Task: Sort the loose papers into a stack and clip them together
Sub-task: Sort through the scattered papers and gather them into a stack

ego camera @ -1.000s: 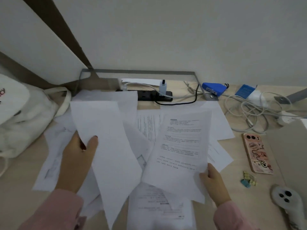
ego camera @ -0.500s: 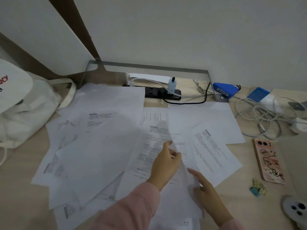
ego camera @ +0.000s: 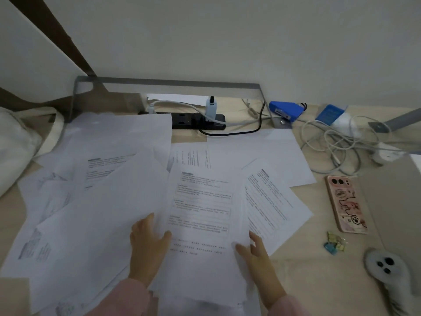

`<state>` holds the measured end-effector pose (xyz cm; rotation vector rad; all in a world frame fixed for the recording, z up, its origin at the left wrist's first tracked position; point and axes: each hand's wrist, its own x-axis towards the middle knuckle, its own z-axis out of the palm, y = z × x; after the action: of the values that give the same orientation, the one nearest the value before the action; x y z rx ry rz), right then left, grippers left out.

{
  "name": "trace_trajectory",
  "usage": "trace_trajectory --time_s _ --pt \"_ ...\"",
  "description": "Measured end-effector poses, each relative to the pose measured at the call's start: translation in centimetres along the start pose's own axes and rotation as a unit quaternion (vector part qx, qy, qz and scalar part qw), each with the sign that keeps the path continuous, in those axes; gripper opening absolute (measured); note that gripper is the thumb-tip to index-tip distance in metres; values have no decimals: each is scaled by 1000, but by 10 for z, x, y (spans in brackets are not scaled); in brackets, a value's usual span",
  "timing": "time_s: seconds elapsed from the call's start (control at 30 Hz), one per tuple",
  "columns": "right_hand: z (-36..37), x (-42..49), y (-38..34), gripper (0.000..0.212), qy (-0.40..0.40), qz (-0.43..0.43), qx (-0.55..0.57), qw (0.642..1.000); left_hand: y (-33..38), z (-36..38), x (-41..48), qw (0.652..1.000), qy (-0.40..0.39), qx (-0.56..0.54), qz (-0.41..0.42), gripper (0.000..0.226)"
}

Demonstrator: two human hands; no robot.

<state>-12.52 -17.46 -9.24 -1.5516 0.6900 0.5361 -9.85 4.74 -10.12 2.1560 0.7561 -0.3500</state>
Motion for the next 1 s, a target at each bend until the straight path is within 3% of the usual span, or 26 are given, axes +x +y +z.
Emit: trace_trajectory --time_s 0.13,0.27,0.37,0.47,0.57,0.67,0.73,0.83,0.93,1.0 --pt "7 -4 -3 30 -22 -9 -8 1000 1 -3 -5 983 -70 -148 -78 72" --pt "-8 -8 -11 41 -78 -3 81 994 -1 -8 -12 983 -54 -155 -79 54" --pt "-21 -13 -15 44 -149 -1 124 981 4 -18 -21 966 -119 -217 -69 37" --pt "-34 -13 -14 54 -159 21 140 977 3 -23 -22 956 -124 -257 -63 31" --pt "-37 -13 -9 50 -169 38 114 978 6 -25 -27 944 -173 -269 -83 27" --pt "-35 -15 -6 37 -129 27 96 987 6 -24 -32 953 -190 -229 -56 17" --pt "-40 -8 -2 39 -13 -9 59 998 3 -25 -33 963 -156 -217 -41 13" --pt "-59 7 4 48 178 23 64 982 -6 -30 -31 971 -108 -208 -47 11" --pt "-69 11 2 40 190 59 131 971 -17 -33 -29 974 -70 -205 -69 12" --pt "-69 8 -4 6 120 67 236 962 -25 -31 -28 975 -63 -193 -87 13"
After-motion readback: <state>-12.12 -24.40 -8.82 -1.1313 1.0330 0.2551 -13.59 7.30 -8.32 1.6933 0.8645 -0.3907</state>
